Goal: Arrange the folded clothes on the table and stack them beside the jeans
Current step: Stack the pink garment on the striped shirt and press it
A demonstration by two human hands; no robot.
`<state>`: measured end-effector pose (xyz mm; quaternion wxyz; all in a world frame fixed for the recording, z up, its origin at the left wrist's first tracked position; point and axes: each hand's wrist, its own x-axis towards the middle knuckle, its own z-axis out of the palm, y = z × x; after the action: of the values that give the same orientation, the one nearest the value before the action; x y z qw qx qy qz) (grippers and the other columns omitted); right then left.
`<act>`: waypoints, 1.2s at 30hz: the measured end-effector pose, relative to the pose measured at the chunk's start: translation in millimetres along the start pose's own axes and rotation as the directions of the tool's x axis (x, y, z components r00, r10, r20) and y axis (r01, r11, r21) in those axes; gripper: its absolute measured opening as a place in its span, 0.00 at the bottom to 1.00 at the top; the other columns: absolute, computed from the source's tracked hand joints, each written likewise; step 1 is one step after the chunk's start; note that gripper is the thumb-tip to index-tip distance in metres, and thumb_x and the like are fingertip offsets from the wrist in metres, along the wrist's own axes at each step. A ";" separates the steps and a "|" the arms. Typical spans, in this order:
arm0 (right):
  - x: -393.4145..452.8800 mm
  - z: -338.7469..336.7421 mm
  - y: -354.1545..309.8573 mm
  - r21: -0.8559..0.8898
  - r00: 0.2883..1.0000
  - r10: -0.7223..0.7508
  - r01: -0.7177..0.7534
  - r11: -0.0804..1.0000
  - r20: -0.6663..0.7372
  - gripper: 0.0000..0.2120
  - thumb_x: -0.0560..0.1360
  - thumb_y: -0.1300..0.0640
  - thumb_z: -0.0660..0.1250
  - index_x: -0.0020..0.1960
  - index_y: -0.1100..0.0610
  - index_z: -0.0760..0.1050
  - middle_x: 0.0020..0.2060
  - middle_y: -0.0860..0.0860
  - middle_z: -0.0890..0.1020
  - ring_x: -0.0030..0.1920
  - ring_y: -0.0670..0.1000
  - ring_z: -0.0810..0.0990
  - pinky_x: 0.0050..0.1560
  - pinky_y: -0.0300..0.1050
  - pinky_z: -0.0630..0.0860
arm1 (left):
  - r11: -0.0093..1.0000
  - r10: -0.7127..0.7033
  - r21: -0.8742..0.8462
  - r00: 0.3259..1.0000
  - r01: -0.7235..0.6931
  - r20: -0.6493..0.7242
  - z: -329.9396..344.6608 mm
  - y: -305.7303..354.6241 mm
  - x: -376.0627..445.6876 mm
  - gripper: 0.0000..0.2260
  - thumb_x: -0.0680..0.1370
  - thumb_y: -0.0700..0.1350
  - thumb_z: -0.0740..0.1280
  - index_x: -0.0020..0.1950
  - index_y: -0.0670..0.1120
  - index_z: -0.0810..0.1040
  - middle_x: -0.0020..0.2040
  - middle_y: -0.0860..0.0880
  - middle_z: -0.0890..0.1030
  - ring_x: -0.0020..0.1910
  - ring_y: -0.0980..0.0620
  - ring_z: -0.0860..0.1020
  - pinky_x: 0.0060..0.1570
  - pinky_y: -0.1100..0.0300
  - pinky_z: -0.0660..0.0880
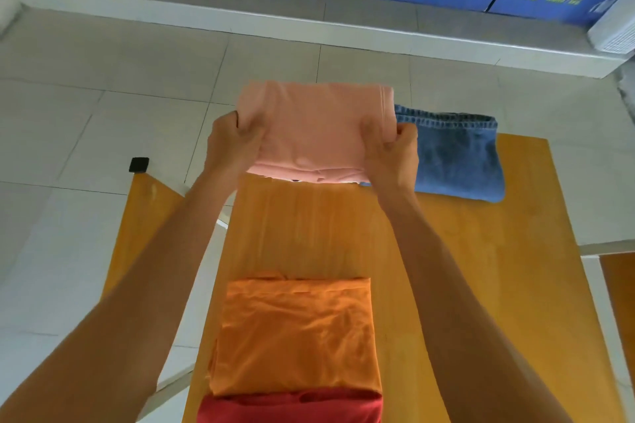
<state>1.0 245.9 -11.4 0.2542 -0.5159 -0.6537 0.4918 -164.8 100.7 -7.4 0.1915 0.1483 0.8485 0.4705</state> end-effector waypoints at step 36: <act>97.6 84.7 67.2 -0.682 0.854 -0.283 0.519 0.515 0.437 0.29 0.83 0.38 0.42 0.82 0.46 0.51 0.82 0.47 0.51 0.81 0.48 0.44 0.79 0.60 0.41 | 0.541 0.356 0.676 0.864 -0.500 0.355 82.2 -80.5 95.5 0.28 0.83 0.61 0.43 0.81 0.53 0.47 0.82 0.54 0.43 0.80 0.48 0.42 0.75 0.36 0.46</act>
<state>-74.6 302.8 -122.1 0.0206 -0.3342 -0.9302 0.1505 -216.7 161.6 -133.8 0.0655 0.4576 0.8816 0.0957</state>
